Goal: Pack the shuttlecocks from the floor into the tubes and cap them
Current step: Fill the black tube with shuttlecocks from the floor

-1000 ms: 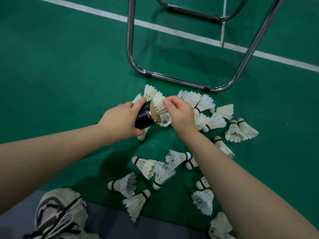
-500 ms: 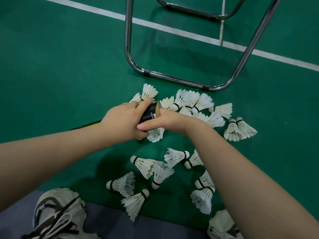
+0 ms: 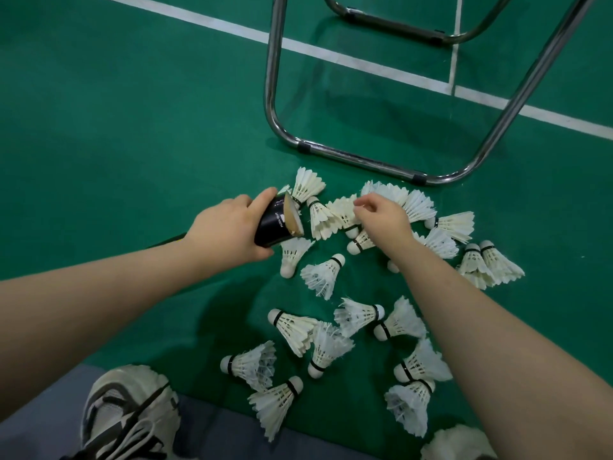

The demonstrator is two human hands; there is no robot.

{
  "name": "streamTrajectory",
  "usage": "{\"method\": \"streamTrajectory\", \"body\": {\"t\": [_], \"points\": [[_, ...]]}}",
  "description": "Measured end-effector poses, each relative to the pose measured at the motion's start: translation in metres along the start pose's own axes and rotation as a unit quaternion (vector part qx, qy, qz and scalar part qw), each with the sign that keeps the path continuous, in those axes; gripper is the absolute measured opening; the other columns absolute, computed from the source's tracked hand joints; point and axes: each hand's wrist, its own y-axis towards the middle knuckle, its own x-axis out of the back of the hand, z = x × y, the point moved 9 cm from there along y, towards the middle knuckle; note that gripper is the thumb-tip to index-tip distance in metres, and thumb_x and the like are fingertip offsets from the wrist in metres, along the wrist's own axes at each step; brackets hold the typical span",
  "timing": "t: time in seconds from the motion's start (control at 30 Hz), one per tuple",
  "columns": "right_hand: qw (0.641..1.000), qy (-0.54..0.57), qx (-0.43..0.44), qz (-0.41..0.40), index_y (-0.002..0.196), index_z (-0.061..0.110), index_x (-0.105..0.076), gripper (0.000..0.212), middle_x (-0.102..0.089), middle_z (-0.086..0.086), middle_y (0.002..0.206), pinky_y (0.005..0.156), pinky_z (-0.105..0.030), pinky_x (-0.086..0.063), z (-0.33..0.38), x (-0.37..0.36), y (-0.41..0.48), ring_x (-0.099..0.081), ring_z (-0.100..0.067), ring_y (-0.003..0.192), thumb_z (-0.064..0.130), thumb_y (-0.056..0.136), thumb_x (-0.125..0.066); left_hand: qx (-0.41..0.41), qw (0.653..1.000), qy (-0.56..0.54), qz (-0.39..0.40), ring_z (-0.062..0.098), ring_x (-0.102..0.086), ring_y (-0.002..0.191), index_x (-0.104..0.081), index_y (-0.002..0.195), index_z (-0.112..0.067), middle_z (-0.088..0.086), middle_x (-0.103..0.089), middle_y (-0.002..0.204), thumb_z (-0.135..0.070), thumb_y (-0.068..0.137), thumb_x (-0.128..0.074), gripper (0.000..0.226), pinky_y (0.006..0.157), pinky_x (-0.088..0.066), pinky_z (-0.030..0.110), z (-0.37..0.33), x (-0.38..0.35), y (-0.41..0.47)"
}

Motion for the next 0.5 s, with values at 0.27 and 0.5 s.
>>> {"method": "streamTrajectory", "body": {"t": [0.27,0.5], "points": [[0.961,-0.258,0.100,0.008,0.128,0.030,-0.048,0.046,-0.054,0.001,0.127,0.097,-0.040,-0.037,0.018,-0.029,0.028,-0.045,-0.022,0.118,0.036,0.084,-0.058,0.010,1.000,-0.007,0.003,0.025,-0.054,0.099,-0.012,0.144,-0.031,0.004,-0.052,0.110,-0.051,0.072,-0.067,0.093,0.067,-0.045,0.033,0.006,-0.004,0.010],[0.910,-0.371,0.183,0.010,0.132,0.032,-0.047,0.048,-0.035,-0.001,0.146,0.109,-0.048,-0.014,0.030,-0.062,0.033,-0.018,-0.025,0.139,0.036,0.085,-0.059,0.012,1.000,-0.018,0.007,0.026,-0.054,0.099,-0.013,0.144,-0.031,0.004,-0.053,0.110,-0.051,0.071,-0.067,0.093,0.071,-0.048,0.035,0.004,-0.009,0.016]]}}
